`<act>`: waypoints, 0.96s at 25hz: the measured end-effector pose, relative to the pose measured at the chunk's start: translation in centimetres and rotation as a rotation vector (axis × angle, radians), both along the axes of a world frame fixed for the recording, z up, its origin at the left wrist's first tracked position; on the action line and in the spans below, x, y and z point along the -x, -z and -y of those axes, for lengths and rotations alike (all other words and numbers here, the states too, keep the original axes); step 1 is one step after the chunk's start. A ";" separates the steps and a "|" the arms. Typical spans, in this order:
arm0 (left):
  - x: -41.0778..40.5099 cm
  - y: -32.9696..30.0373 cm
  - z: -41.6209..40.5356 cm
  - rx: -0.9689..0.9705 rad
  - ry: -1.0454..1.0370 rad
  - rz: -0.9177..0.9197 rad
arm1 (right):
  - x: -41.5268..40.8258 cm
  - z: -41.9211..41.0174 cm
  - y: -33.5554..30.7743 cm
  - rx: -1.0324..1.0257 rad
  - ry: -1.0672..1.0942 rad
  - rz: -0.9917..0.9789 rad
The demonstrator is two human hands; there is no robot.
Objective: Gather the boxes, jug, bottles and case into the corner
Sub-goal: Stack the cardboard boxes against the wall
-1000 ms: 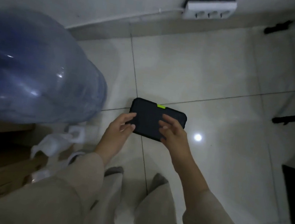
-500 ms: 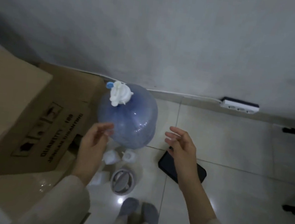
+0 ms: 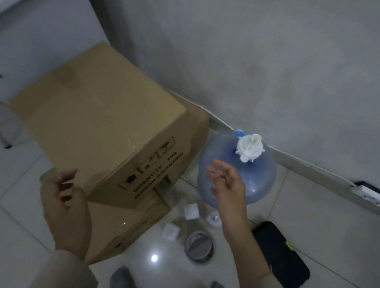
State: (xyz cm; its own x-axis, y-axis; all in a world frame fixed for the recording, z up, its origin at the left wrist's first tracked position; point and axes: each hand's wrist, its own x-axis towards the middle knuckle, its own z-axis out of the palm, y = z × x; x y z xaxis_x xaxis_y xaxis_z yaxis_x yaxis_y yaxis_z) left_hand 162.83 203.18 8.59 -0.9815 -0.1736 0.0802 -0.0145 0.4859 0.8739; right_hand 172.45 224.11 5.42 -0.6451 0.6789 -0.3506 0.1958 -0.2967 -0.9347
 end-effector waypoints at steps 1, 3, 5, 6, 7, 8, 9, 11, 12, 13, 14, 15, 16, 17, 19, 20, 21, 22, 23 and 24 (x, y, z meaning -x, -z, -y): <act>1.3 0.1 1.5 0.049 -0.023 -0.005 | 1.5 1.6 0.0 0.009 -0.040 0.014; 4.2 1.1 4.1 0.127 -0.040 0.096 | 4.1 4.9 0.3 0.039 -0.137 0.060; 7.0 2.2 6.3 0.103 0.029 0.315 | 6.5 8.8 1.1 0.104 -0.237 0.132; 8.1 2.6 7.3 0.016 0.112 0.426 | 7.6 10.8 1.5 0.147 -0.267 0.148; 9.0 2.7 7.6 -0.109 0.209 0.522 | 8.6 12.7 1.7 0.175 -0.290 0.142; 9.7 2.8 7.7 -0.224 0.289 0.601 | 9.5 14.3 2.1 0.193 -0.307 0.122; 10.5 2.8 7.6 -0.303 0.339 0.650 | 10.5 15.8 2.2 0.199 -0.324 0.123; 12.1 3.3 7.4 -0.389 0.364 0.681 | 12.4 17.5 2.6 0.181 -0.295 0.147; 12.9 3.6 7.1 -0.422 0.368 0.695 | 13.3 17.6 2.7 0.174 -0.247 0.156; 13.6 3.8 6.5 -0.446 0.380 0.713 | 14.1 17.0 2.9 0.166 -0.199 0.170; 14.2 3.9 5.7 -0.460 0.388 0.731 | 14.7 16.2 3.1 0.156 -0.163 0.171; 14.6 3.9 4.7 -0.471 0.394 0.743 | 15.3 15.1 3.3 0.148 -0.138 0.161; 15.3 4.0 3.6 -0.478 0.396 0.748 | 16.0 14.1 3.4 0.144 -0.109 0.150; 15.9 3.9 2.5 -0.484 0.392 0.748 | 16.7 13.1 3.3 0.157 -0.089 0.133; 17.8 4.1 0.5 -0.493 0.390 0.749 | 18.3 11.3 2.8 0.206 -0.064 0.105; 18.8 4.3 -0.3 -0.483 0.404 0.753 | 19.1 10.4 2.8 0.245 -0.056 0.119; 19.9 4.7 -1.1 -0.463 0.422 0.764 | 19.9 9.5 2.7 0.293 -0.050 0.145; 20.9 4.9 -1.9 -0.440 0.438 0.778 | 20.7 8.7 2.5 0.330 -0.055 0.159; 21.6 5.0 -2.5 -0.423 0.447 0.797 | 21.4 7.8 2.4 0.344 -0.055 0.165; 22.1 4.9 -3.3 -0.420 0.454 0.814 | 22.0 7.0 2.2 0.339 -0.055 0.169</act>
State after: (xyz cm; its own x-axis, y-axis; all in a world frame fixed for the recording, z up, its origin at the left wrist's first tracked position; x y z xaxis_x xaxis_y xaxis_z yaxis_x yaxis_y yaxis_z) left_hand 140.69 206.47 3.65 -0.6914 0.3681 -0.6216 -0.5704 0.2499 0.7824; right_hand 150.47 217.11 3.21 -0.5913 0.4724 -0.6536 0.3626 -0.5682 -0.7387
